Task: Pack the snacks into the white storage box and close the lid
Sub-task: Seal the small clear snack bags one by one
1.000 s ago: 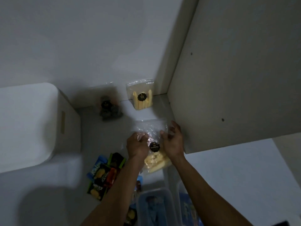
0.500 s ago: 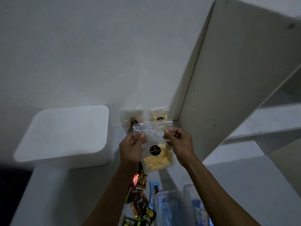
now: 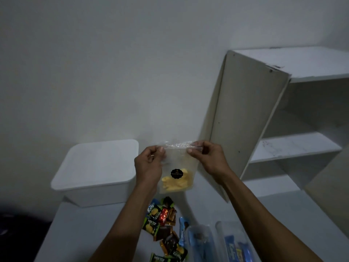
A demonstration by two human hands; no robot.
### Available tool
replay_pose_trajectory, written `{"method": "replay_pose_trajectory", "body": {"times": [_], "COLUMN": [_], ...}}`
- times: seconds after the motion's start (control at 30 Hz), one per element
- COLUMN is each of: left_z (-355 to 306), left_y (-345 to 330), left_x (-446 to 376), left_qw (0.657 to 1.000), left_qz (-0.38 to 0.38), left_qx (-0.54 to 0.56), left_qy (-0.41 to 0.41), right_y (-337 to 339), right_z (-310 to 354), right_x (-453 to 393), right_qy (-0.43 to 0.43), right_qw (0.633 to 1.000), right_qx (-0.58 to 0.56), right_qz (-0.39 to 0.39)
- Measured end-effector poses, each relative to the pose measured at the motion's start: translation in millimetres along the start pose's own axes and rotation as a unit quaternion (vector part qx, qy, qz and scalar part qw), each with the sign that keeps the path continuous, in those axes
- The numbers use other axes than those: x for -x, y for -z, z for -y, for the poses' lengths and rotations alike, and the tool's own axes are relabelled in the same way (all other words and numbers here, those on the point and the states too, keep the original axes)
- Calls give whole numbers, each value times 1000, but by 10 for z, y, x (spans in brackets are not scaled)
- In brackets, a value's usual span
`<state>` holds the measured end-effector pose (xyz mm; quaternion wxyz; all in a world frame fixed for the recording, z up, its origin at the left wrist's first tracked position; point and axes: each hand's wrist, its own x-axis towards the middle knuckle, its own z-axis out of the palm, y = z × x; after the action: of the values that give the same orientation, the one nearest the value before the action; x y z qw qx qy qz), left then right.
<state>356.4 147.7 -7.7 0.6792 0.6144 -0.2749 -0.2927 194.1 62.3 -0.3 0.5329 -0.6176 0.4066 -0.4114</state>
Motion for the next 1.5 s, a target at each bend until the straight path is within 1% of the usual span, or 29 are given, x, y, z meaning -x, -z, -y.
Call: {"method": "replay_pose_trajectory", "body": {"times": [0.1,0.2,0.27,0.3,0.53,0.73,0.87,0.97,1.07,1.2,1.27,1.37,1.43,1.5], "left_z": [-92,-160,-187,-203,-267,-262,-291,-317,-325,-299,-289,-295,-305,-316], "left_y": [-85,-206,-290,-335,-505,-544,-512,-501,-513,-487,-479,-484,-481,-472], "left_x": [49,86,102,105,125,132,121,101,96,62,59,76,77,63], "left_qw": [999,998,997,997,998,998,997,997,996,994,993,995,996,997], "left_qz": [-1,-7,-1,4,-2,-9,-28,-8,17,-20,-29,-17,-4,-11], "left_qx": [-22,-40,-46,-45,-22,-27,-19,-27,-44,-64,-63,-48,-35,-25], "left_qy": [-28,-57,-64,-65,-61,-60,-65,-68,-79,-90,-91,-82,-77,-74], "right_y": [85,80,63,60,145,157,221,245,212,217,232,237,240,256], "right_z": [250,458,559,602,733,695,755,760,750,763,749,722,732,753], "right_x": [-88,-212,-283,-316,-441,-469,-522,-540,-523,-527,-541,-538,-536,-539], "right_qy": [46,110,132,134,135,135,149,151,164,161,163,163,163,165], "right_qw": [991,948,921,913,896,893,877,883,882,877,877,884,884,885], "right_qx": [115,284,344,360,380,379,403,395,389,390,392,385,379,370], "right_qz": [46,94,125,136,187,204,215,204,210,229,223,211,219,229]}}
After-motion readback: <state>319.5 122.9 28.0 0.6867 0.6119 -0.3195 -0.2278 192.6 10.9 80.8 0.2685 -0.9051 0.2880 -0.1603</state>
